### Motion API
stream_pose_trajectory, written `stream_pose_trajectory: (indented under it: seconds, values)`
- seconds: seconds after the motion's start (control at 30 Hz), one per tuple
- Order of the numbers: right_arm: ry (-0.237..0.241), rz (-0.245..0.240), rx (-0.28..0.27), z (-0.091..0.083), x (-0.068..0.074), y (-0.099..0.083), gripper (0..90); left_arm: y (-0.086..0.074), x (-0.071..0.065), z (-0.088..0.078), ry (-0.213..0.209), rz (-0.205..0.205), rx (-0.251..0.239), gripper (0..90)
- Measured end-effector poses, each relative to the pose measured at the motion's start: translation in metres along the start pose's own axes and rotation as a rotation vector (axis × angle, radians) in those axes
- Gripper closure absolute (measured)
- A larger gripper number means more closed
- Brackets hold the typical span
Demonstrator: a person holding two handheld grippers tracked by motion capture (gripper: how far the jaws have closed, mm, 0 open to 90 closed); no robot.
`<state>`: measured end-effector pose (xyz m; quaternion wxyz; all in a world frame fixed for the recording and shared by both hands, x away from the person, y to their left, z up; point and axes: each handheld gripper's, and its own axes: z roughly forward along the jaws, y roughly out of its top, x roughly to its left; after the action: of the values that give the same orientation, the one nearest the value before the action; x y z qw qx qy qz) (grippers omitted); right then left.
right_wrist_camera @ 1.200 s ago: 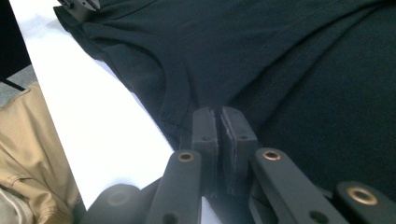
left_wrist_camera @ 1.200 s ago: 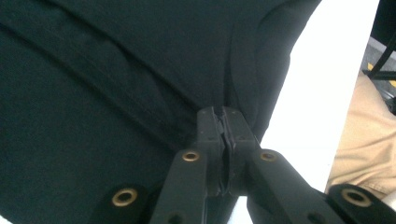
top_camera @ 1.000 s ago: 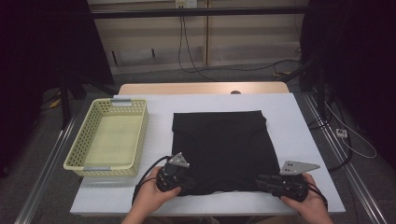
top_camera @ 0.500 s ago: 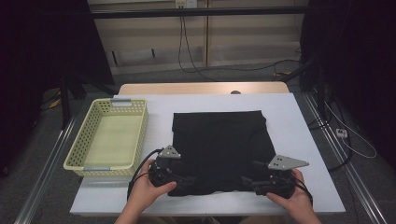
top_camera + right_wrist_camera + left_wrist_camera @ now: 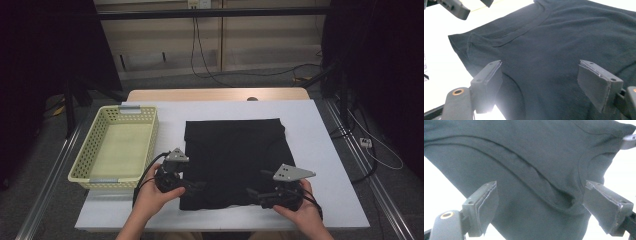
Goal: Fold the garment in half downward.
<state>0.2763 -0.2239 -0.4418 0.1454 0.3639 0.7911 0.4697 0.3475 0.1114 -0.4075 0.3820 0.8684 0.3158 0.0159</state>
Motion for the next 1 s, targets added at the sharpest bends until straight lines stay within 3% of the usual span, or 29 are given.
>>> stream_pose_trajectory:
  seconds: [0.13,0.33,0.4,0.53,0.63,0.7,0.73,0.87,0.93,1.0]
  values:
    - [-0.005,-0.03,-0.002,0.005,0.003,0.004,21.1,0.006,0.007,-0.004,0.011,-0.007,0.002,13.5]
    - [0.017,-0.02,-0.001,0.018,0.004,0.012,21.0,0.017,0.014,-0.002,0.03,-0.003,0.017,13.1]
    - [0.026,-0.021,-0.002,0.022,0.006,0.014,21.0,0.025,0.017,-0.001,0.06,-0.009,0.012,13.0]
    - [0.043,-0.038,0.001,0.027,0.011,0.019,21.3,0.035,0.022,-0.001,0.044,-0.01,-0.003,12.3]
    - [0.082,-0.058,0.009,0.042,0.018,0.027,21.6,0.042,0.027,0.0,0.051,-0.023,0.003,11.9]
    - [0.089,-0.066,0.015,0.047,0.02,0.03,21.4,0.044,0.032,0.001,0.047,-0.04,-0.005,11.8]
    - [0.112,-0.079,0.031,0.057,0.026,0.034,21.4,0.043,0.038,0.002,0.065,-0.057,-0.027,11.6]
    - [0.147,-0.102,0.055,0.062,0.033,0.033,23.3,0.041,0.044,0.004,0.077,-0.065,-0.006,11.5]
    - [0.166,-0.105,0.06,0.065,0.037,0.032,26.5,0.04,0.046,0.004,0.082,-0.066,-0.006,11.5]
    - [0.195,-0.142,0.068,0.064,0.044,0.032,36.1,0.039,0.046,0.004,0.089,-0.06,-0.007,11.5]
